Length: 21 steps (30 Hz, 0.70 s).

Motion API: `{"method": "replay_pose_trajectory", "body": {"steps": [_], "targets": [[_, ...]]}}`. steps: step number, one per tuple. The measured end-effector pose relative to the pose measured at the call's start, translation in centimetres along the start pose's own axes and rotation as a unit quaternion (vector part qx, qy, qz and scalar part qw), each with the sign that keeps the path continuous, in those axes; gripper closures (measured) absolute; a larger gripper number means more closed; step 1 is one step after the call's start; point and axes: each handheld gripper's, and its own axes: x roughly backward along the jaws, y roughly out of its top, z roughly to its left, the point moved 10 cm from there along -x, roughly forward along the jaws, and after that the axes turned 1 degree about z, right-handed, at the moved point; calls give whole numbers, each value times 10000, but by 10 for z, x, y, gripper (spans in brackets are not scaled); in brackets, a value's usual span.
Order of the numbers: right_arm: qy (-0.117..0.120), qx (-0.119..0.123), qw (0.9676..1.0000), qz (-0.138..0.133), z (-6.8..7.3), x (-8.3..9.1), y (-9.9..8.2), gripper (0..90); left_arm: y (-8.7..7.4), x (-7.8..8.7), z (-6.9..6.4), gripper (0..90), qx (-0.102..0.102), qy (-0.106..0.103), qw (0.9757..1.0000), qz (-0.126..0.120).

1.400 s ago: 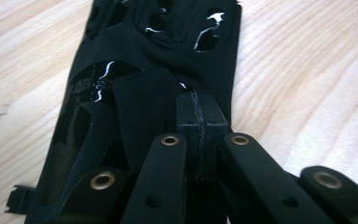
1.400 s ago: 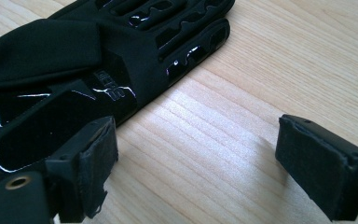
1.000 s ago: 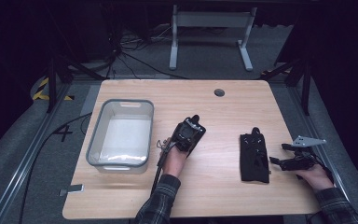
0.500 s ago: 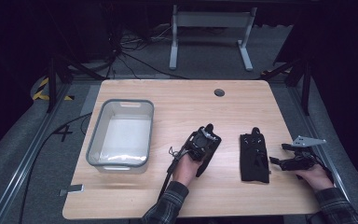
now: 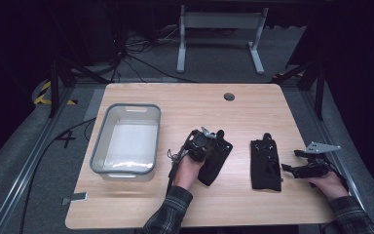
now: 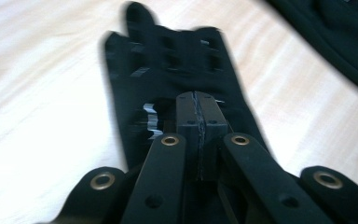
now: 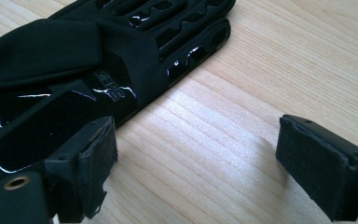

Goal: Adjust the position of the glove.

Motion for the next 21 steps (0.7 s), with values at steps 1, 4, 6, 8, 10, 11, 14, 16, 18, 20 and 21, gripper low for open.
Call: {"method": "replay_pose_trajectory", "body": {"steps": [1, 4, 6, 8, 10, 11, 14, 16, 18, 20, 21], "targets": [[0, -1, 10000, 0, 0, 0, 0, 130, -1, -2, 7, 898, 41, 75, 10000, 41], [2, -1, 10000, 2, 0, 0, 0, 130, 0, -6, 17, 898, 60, 217, 9997, 106], [2, -1, 10000, 2, 0, 0, 0, 130, 0, -10, 20, 898, 45, 247, 9995, 172], [2, 1, 10000, 1, 0, 0, 0, 130, -2, -16, 23, 898, 48, 252, 9994, 233], [2, 0, 10000, 0, 0, 0, 0, 130, -4, -19, 23, 898, 46, 249, 9992, 305], [3, 1, 10000, 0, 0, 0, 0, 130, -6, -22, 24, 898, 45, 256, 9990, 351], [5, 5, 10000, -1, 0, 0, 0, 130, -8, -25, 24, 898, 27, 237, 9989, 396], [6, 7, 10000, 1, 0, 0, 0, 130, -9, -24, 23, 898, -8, 288, 9986, 442], [7, 6, 10000, 1, 0, 0, 0, 130, -10, -23, 22, 898, -33, 317, 9984, 470], [6, 6, 10000, -1, 0, 0, 0, 130, -13, -20, 20, 898, -56, 349, 9980, 516], [6, 6, 10000, 0, 0, 0, 0, 130, -15, -19, 19, 898, -75, 365, 9979, 528]]}}
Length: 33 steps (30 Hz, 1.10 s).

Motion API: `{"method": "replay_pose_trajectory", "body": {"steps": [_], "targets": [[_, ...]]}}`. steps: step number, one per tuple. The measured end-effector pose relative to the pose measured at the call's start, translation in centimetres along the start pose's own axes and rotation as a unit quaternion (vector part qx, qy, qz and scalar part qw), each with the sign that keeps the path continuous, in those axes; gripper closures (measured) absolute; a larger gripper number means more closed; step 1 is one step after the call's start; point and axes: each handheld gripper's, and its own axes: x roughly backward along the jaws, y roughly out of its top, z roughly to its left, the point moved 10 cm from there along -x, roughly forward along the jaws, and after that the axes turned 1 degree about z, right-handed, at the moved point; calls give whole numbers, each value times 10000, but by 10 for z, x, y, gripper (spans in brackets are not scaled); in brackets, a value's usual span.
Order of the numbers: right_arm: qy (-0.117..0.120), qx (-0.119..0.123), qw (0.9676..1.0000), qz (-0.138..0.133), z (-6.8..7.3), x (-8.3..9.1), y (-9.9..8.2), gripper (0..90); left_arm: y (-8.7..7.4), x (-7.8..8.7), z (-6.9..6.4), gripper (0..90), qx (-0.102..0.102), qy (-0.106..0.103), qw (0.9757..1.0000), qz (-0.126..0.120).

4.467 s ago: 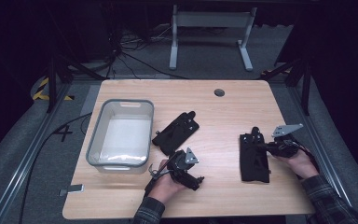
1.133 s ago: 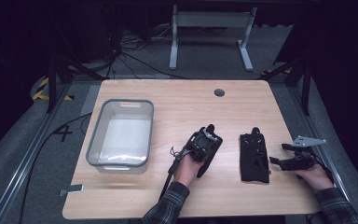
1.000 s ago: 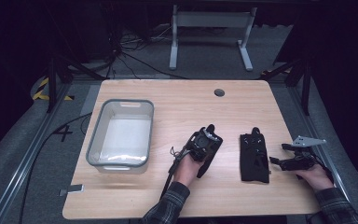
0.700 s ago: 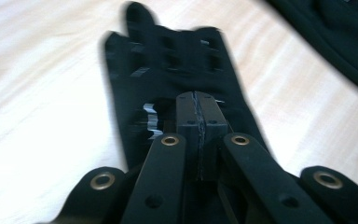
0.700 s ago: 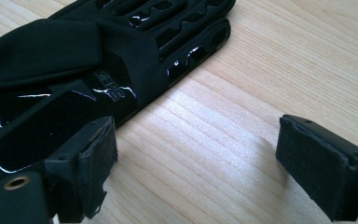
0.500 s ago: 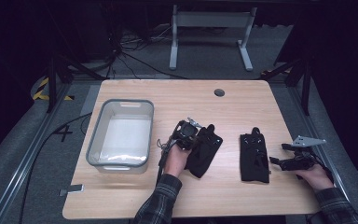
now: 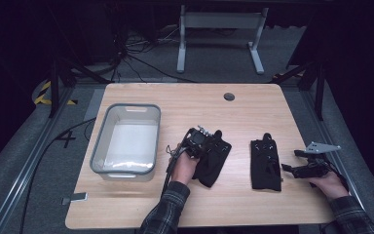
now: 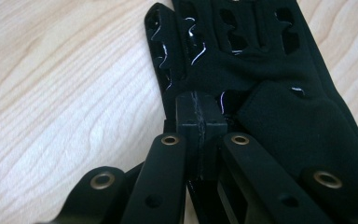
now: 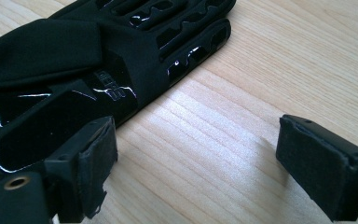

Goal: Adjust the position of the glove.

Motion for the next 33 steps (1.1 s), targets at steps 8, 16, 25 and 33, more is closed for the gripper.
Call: {"method": "replay_pose_trajectory", "body": {"steps": [8, 16, 25, 33], "targets": [[-1, -2, 10000, 2, 0, 0, 0, 130, -21, 14, -12, 898, 24, -34, 9999, 152], [-1, -5, 10000, 3, 0, 0, 0, 129, -45, 29, -25, 897, 18, -78, 9999, 147], [0, -5, 10000, 4, 0, 0, 0, 129, -46, 34, -27, 833, 10, -105, 9999, -8], [70, 60, 9999, 130, 2, 3, 1, 231, -43, 46, -33, 804, 18, -147, 9996, -246]]}}
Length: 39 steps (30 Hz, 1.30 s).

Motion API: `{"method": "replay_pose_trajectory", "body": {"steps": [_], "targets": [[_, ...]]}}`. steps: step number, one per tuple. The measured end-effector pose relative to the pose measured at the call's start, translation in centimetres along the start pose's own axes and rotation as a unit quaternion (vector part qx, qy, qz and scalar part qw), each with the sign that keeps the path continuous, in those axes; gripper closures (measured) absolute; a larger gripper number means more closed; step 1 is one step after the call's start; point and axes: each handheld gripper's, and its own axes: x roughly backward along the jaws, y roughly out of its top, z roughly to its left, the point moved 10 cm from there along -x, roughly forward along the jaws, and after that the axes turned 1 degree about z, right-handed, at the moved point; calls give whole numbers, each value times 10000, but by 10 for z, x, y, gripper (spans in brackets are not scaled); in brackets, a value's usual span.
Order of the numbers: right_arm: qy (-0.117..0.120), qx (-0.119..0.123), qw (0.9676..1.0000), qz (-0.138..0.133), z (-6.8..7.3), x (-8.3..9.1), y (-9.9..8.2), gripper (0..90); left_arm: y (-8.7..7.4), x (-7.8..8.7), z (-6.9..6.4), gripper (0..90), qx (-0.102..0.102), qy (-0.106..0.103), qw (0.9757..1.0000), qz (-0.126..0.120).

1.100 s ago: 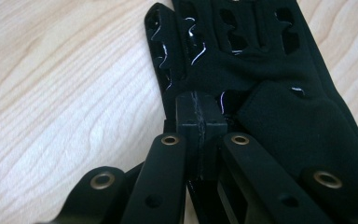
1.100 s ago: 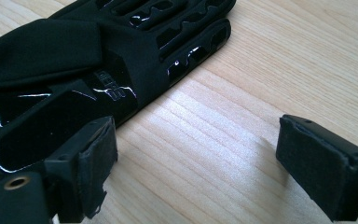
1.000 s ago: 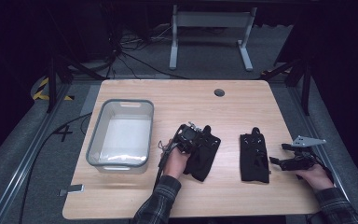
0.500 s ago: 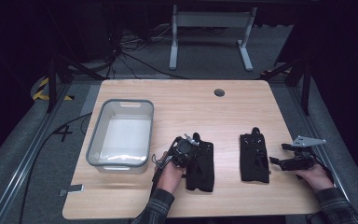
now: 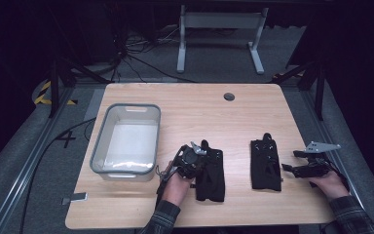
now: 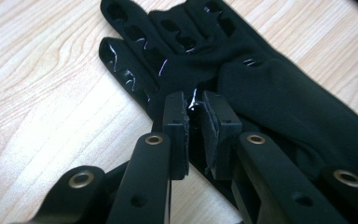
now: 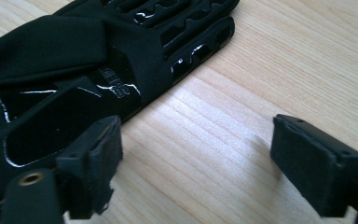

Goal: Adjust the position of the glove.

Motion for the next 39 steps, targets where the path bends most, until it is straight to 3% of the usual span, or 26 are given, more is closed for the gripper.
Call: {"method": "replay_pose_trajectory", "body": {"steps": [4, 7, 8, 11, 14, 20, 21, 23, 25, 33, 39], "targets": [[168, 130, 9997, -157, 11, 6, 10, 390, -2, 4, -3, 821, 0, -36, 10000, -34], [417, 229, 9984, -297, 24, 9, 22, 606, -6, 3, -6, 845, -22, -110, 9999, 2], [417, 229, 9984, -297, 24, 9, 22, 606, -6, 3, -6, 853, -22, -110, 9999, 2], [631, 369, 9968, -310, 37, 4, 32, 809, -9, -1, -9, 857, -80, -139, 9998, 93], [747, 433, 9960, -246, 43, -4, 38, 895, -12, -7, -11, 865, -107, -179, 9996, 211], [735, 667, 9950, 92, 49, -23, 37, 899, -13, -10, -13, 870, -114, -157, 9995, 248], [746, 683, 9948, 91, 49, -24, 36, 900, -14, -10, -14, 871, -121, -241, 9992, 282], [792, 672, 9945, 112, 50, -24, 35, 900, -13, -12, -14, 871, -107, -135, 9996, 240], [860, 706, 9937, 113, 53, -24, 35, 900, -12, -13, -16, 873, -110, -168, 9995, 237], [1110, 903, 9896, 125, 73, -25, 36, 900, -4, -19, -21, 880, -46, -182, 9997, 135], [1205, 1002, 9876, 137, 88, -29, 40, 900, 4, -26, -28, 884, -116, -215, 9996, 101]]}}
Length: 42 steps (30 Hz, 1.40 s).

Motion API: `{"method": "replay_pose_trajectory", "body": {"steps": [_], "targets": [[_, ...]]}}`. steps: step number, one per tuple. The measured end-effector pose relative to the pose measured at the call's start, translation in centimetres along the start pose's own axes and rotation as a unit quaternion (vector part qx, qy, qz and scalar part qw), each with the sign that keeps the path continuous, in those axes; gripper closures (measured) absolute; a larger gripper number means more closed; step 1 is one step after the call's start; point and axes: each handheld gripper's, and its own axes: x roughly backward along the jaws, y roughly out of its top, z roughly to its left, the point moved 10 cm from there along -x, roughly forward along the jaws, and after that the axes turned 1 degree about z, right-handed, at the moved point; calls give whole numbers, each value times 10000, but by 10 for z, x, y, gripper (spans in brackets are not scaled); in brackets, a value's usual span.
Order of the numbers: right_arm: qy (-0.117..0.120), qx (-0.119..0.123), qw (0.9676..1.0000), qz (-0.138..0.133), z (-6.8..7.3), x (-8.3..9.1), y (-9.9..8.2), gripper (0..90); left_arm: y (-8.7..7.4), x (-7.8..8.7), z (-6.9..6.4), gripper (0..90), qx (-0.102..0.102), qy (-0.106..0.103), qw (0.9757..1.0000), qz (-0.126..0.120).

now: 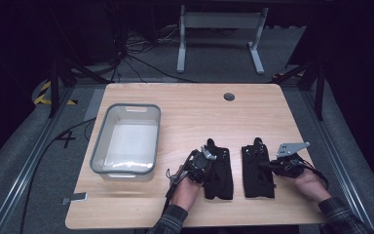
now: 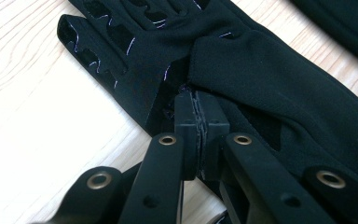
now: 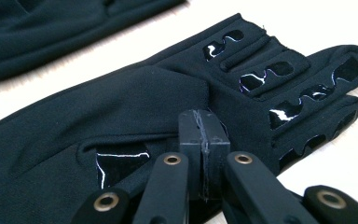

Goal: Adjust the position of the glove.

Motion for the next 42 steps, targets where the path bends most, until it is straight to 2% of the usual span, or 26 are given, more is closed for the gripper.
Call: {"method": "replay_pose_trajectory", "body": {"steps": [2, 9, 13, 18, 21, 24, 30, 34, 37, 42], "targets": [[11, 61, 10000, 19, 3, -2, 2, 900, 2, -2, -2, 884, -28, 32, 10000, -33], [90, 149, 9998, 20, 11, -5, 5, 900, 9, -7, -10, 884, -127, -74, 9999, -67], [89, 196, 9998, 8, 13, -5, 6, 899, 11, -7, -11, 881, -114, -106, 9998, -139], [58, 132, 9998, -163, 10, 6, 7, 899, 11, 3, -7, 792, -26, -68, 9996, -280], [27, 102, 9998, -157, 8, 10, 2, 899, 9, 6, -3, 741, 31, -47, 9996, -267], [-33, 74, 9999, -124, 8, 17, -7, 899, 7, 4, 6, 635, 192, -21, 9993, -304], [-72, 53, 9999, -99, 5, 20, -11, 899, 12, -4, 12, 579, 436, -112, 9981, -418], [-90, 49, 9999, -74, 3, 19, -12, 899, 12, -11, 13, 583, 421, -119, 9983, -377], [-107, 57, 9999, -37, 2, 17, -13, 899, 13, -12, 11, 618, 353, -101, 9986, -388], [-100, 69, 9999, 25, 2, 15, -14, 899, 13, -12, 9, 750, 297, -120, 9989, -335]]}}
